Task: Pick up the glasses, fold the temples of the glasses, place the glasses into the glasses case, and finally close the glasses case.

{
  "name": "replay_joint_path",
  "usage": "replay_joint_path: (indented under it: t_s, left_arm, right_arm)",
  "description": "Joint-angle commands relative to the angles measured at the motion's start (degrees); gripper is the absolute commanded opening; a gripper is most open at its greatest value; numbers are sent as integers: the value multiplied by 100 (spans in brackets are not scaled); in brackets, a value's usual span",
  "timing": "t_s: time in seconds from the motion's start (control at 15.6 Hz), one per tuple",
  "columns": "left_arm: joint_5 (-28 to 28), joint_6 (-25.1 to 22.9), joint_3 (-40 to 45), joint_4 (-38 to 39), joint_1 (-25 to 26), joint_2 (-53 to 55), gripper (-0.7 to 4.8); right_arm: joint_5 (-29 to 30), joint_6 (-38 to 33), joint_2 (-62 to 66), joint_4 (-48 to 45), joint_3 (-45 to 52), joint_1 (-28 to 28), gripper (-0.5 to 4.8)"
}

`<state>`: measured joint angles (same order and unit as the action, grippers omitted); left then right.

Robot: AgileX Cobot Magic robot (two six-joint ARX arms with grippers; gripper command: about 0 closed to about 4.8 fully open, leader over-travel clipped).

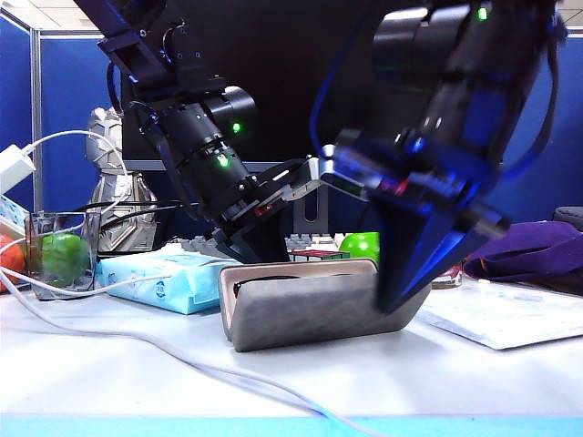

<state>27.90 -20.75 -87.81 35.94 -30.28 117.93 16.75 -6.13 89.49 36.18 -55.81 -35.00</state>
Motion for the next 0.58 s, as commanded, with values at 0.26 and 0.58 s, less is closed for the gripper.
replay_joint_path:
  t_s: [0.26,0.58]
  left_arm:
    - [428,-24,-22,308,-7,4,-6]
    - [669,-24,-22,549,-11,63,-6]
  right_arm:
    - [-11,-162,-22,-1309,439,-13,-5]
    - [-17,-258,-15,-1705,439,-13,-5]
